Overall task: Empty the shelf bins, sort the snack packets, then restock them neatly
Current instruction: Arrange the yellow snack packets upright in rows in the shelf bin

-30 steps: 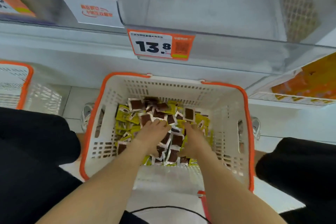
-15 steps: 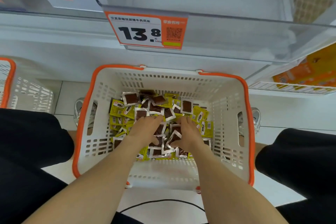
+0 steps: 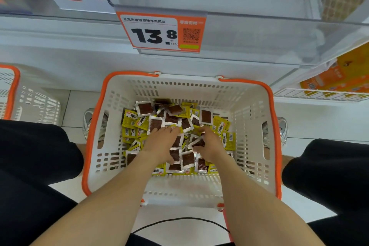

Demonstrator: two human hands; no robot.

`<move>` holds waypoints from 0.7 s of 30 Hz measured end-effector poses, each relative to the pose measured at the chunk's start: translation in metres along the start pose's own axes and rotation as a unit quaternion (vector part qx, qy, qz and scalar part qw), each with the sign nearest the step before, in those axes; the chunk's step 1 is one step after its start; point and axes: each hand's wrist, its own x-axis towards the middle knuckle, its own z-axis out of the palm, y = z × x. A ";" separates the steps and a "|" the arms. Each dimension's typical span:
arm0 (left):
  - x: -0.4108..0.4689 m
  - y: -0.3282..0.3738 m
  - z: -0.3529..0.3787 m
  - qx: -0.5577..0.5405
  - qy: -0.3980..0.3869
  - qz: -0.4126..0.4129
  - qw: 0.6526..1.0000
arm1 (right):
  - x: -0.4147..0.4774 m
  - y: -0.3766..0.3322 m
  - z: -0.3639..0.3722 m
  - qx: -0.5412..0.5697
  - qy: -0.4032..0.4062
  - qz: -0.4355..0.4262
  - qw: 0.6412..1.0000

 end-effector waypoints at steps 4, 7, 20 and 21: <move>0.004 -0.013 -0.010 -0.101 0.060 -0.032 0.993 | 0.002 -0.003 -0.002 -0.012 -0.042 0.004 0.999; 0.007 -0.019 -0.014 -0.140 0.069 -0.052 0.986 | 0.000 -0.004 0.000 -0.009 -0.038 -0.018 0.999; 0.015 -0.023 -0.016 -0.251 0.107 -0.067 0.960 | 0.015 0.003 -0.039 0.254 0.051 0.089 0.962; 0.015 -0.023 -0.016 -0.260 0.104 -0.068 0.958 | 0.017 0.006 -0.042 0.246 0.033 0.091 0.965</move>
